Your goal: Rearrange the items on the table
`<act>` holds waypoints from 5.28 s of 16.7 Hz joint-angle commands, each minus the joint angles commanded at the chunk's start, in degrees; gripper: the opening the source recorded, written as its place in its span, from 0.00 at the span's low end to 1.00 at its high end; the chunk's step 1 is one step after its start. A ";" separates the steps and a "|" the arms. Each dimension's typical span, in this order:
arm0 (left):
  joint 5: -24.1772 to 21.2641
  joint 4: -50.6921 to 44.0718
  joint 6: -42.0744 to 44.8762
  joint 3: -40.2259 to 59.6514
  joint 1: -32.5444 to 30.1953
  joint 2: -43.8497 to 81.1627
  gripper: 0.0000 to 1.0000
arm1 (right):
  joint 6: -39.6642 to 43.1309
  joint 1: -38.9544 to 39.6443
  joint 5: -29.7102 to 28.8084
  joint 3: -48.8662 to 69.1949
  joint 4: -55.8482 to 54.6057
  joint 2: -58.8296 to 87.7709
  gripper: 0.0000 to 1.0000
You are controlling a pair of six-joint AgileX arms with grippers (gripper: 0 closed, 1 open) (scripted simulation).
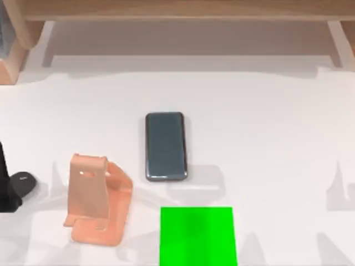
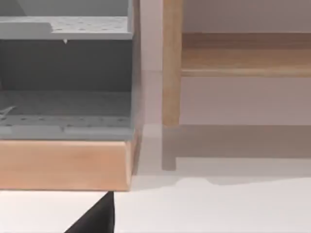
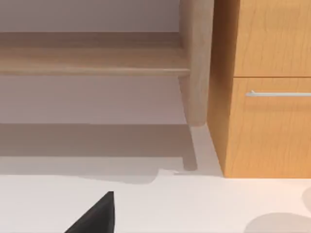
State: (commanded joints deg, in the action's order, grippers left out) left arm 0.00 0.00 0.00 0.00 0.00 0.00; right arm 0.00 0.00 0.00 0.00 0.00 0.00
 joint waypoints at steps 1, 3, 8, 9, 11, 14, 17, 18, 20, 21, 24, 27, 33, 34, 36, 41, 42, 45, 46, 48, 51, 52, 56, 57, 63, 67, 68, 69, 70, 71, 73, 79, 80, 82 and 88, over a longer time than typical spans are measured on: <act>0.00 0.00 0.00 0.00 0.00 0.00 1.00 | 0.00 0.00 0.00 0.00 0.00 0.00 1.00; 0.01 -0.55 0.42 0.60 0.02 0.64 1.00 | 0.00 0.00 0.00 0.00 0.00 0.00 1.00; 0.11 -9.98 7.65 10.89 0.35 12.82 1.00 | 0.00 0.00 0.00 0.00 0.00 0.00 1.00; 0.13 -12.85 9.86 14.04 0.44 17.05 1.00 | 0.00 0.00 0.00 0.00 0.00 0.00 1.00; 0.14 -19.17 14.73 20.96 0.61 26.94 1.00 | 0.00 0.00 0.00 0.00 0.00 0.00 1.00; 0.11 -29.36 22.62 32.18 0.82 43.94 1.00 | 0.00 0.00 0.00 0.00 0.00 0.00 1.00; 0.03 -39.49 30.50 43.37 0.98 61.20 1.00 | 0.00 0.00 0.00 0.00 0.00 0.00 1.00; 0.00 -42.68 33.00 46.92 1.02 66.59 1.00 | 0.00 0.00 0.00 0.00 0.00 0.00 1.00; -0.05 -48.63 37.66 53.54 1.08 76.39 1.00 | 0.00 0.00 0.00 0.00 0.00 0.00 1.00; -0.08 -51.32 39.78 56.54 1.12 80.69 1.00 | 0.00 0.00 0.00 0.00 0.00 0.00 1.00; -0.10 -57.87 44.95 63.89 1.22 90.70 1.00 | 0.00 0.00 0.00 0.00 0.00 0.00 1.00; -0.11 -61.59 47.90 68.09 1.27 95.94 1.00 | 0.00 0.00 0.00 0.00 0.00 0.00 1.00; -0.10 -62.01 48.28 68.55 1.11 96.51 1.00 | 0.00 0.00 0.00 0.00 0.00 0.00 1.00; -0.09 -61.85 48.27 68.43 1.12 96.62 1.00 | 0.00 0.00 0.00 0.00 0.00 0.00 1.00; -0.10 -59.93 48.27 67.08 1.19 97.57 1.00 | 0.00 0.00 0.00 0.00 0.00 0.00 1.00; -0.12 -48.91 48.47 60.81 1.32 101.94 1.00 | 0.00 0.00 0.00 0.00 0.00 0.00 1.00; -0.12 -46.31 48.51 59.43 1.34 102.90 1.00 | 0.00 0.00 0.00 0.00 0.00 0.00 1.00; -0.13 -41.76 48.60 56.60 1.40 104.88 1.00 | 0.00 0.00 0.00 0.00 0.00 0.00 1.00; -0.13 -41.44 48.60 56.36 1.41 105.04 1.00 | 0.00 0.00 0.00 0.00 0.00 0.00 1.00; -0.13 -41.44 48.60 56.36 1.41 105.04 1.00 | 0.00 0.00 0.00 0.00 0.00 0.00 1.00; -0.13 -41.44 48.60 56.36 1.41 105.04 0.85 | 0.00 0.00 0.00 0.00 0.00 0.00 1.00; -0.13 -41.44 48.60 56.36 1.41 105.04 0.77 | 0.00 0.00 0.00 0.00 0.00 0.00 1.00; -0.13 -41.44 48.60 56.36 1.41 105.04 0.47 | 0.00 0.00 0.00 0.00 0.00 0.00 1.00; -0.13 -41.44 48.60 56.36 1.41 105.04 0.40 | 0.00 0.00 0.00 0.00 0.00 0.00 1.00; -0.13 -41.44 48.60 56.36 1.41 105.04 0.00 | 0.00 0.00 0.00 0.00 0.00 0.00 1.00; -0.13 -41.44 48.60 56.36 1.41 105.04 0.00 | 0.00 0.00 0.00 0.00 0.00 0.00 1.00; -0.13 -41.44 48.60 56.36 1.41 105.04 0.00 | 0.00 0.00 0.00 0.00 0.00 0.00 1.00; -0.13 -41.44 48.60 56.36 1.41 105.04 0.00 | 0.00 0.00 0.00 0.00 0.00 0.00 1.00; -0.13 -41.44 48.60 56.36 1.41 105.04 0.00 | 0.00 0.00 0.00 0.00 0.00 0.00 1.00; -0.23 -41.69 48.55 56.48 1.34 104.62 0.00 | 0.00 0.00 0.00 0.00 0.00 0.00 1.00; -0.22 -42.54 48.61 57.23 1.35 104.42 0.00 | 0.00 0.00 0.00 0.00 0.00 0.00 1.00; -0.22 -52.82 48.52 63.67 1.29 100.69 0.00 | 0.00 0.00 0.00 0.00 0.00 0.00 1.00; -0.21 -54.24 48.51 64.60 1.27 100.13 0.00 | 0.00 0.00 0.00 0.00 0.00 0.00 1.00; -0.21 -58.34 48.45 66.80 1.24 98.77 0.00 | 0.00 0.00 0.00 0.00 0.00 0.00 1.00; -0.20 -64.66 48.24 70.78 1.16 95.94 0.00 | 0.00 0.00 0.00 0.00 0.00 0.00 1.00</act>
State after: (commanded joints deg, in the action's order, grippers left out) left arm -0.20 -64.66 48.24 70.78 1.16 95.94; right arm 0.00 0.00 0.00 0.00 0.00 0.00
